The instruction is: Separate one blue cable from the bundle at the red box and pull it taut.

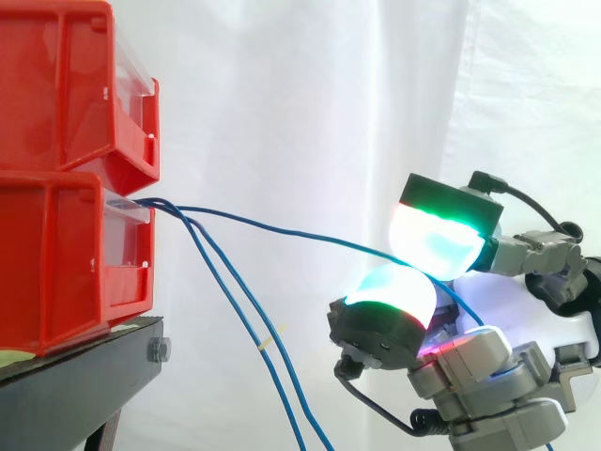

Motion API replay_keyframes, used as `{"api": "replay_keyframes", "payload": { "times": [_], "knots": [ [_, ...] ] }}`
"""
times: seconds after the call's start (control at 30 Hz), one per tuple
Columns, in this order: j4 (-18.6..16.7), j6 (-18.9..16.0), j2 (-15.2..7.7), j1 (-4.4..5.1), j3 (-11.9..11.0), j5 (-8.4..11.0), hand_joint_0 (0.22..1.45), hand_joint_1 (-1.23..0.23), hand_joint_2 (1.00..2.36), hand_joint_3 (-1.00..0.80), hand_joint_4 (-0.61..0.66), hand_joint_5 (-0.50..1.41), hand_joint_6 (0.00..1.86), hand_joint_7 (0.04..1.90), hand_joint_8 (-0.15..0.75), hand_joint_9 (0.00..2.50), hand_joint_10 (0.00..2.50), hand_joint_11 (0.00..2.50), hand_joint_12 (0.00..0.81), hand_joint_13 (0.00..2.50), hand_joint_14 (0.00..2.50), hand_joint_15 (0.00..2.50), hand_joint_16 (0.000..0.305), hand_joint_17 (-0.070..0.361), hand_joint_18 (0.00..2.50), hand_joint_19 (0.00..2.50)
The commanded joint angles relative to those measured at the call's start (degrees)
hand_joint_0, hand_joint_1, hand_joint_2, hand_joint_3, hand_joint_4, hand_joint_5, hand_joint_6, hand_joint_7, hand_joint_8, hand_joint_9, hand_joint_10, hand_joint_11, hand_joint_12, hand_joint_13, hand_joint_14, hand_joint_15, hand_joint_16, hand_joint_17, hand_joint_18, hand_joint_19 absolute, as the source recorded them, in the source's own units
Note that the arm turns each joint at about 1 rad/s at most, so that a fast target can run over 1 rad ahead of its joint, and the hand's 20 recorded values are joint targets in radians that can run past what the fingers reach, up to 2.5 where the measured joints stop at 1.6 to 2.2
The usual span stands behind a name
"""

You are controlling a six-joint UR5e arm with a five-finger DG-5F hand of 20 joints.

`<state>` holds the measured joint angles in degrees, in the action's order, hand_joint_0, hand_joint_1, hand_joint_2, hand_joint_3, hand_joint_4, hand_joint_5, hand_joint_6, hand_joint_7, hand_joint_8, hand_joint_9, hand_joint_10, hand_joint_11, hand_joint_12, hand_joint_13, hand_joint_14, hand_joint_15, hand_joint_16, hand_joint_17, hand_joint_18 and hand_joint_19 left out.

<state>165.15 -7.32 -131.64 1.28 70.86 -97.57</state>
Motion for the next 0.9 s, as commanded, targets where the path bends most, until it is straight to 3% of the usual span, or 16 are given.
{"api": "replay_keyframes", "payload": {
  "times": [0.0, 0.17, 0.23, 0.27, 0.37, 0.47, 0.6, 0.87],
  "knots": [
    [0.2, 1.0, 0.6, -0.13, 0.9, 0.1, 0.64, -0.75, 1.03, -0.05, -0.09, -0.17, 0.92, 1.18, 0.302, 0.98, 0.25, 1.48, 0.325, 0.89, 1.42, 1.57, 0.027, 0.061, 1.15, 1.63],
    [0.2, 1.4, 2.2, 0.13, 3.0, 1.24, 0.65, -0.75, 1.03, -0.05, -0.09, -0.17, 0.92, 1.18, 0.28, 0.96, 0.61, 1.47, 0.325, 0.87, 1.58, 1.58, 0.027, 0.061, 1.17, 1.67],
    [0.2, 1.6, 3.2, 0.31, 4.1, 1.85, 0.65, -0.75, 1.03, -0.05, -0.09, -0.17, 0.92, 1.18, 0.272, 0.93, 0.94, 1.44, 0.325, 0.87, 1.59, 1.57, 0.027, 0.06, 1.17, 1.67],
    [0.1, 1.7, 4.8, 0.48, 5.9, 3.09, 0.65, -0.75, 1.03, -0.05, -0.09, -0.17, 0.92, 1.18, 0.274, 0.91, 1.02, 1.45, 0.325, 0.86, 1.61, 1.55, 0.027, 0.062, 1.17, 1.66],
    [0.0, 1.9, 6.4, 0.83, 8.0, 5.81, 0.65, -0.75, 1.03, -0.05, -0.09, -0.17, 0.92, 1.18, 0.261, 0.9, 1.33, 1.4, 0.327, 0.86, 1.61, 1.58, 0.027, 0.061, 1.17, 1.65],
    [0.1, 2.0, 7.4, 1.01, 8.7, 7.04, 0.65, -0.75, 1.03, -0.05, -0.09, -0.17, 0.92, 1.18, 0.264, 0.89, 1.44, 1.38, 0.327, 0.85, 1.63, 1.55, 0.028, 0.062, 1.16, 1.65],
    [0.2, 1.8, 7.4, 1.01, 8.7, 6.78, 0.65, -0.75, 1.03, -0.06, -0.09, -0.17, 0.92, 1.17, 0.262, 0.89, 1.48, 1.39, 0.32, 0.85, 1.64, 1.54, 0.026, 0.06, 1.16, 1.66],
    [0.1, 2.0, 7.4, 1.45, 8.7, 8.27, 0.65, -0.75, 1.03, -0.05, -0.09, -0.17, 0.92, 1.17, 0.263, 0.88, 1.5, 1.4, 0.323, 0.84, 1.65, 1.55, 0.026, 0.059, 1.15, 1.66]
  ]
}}
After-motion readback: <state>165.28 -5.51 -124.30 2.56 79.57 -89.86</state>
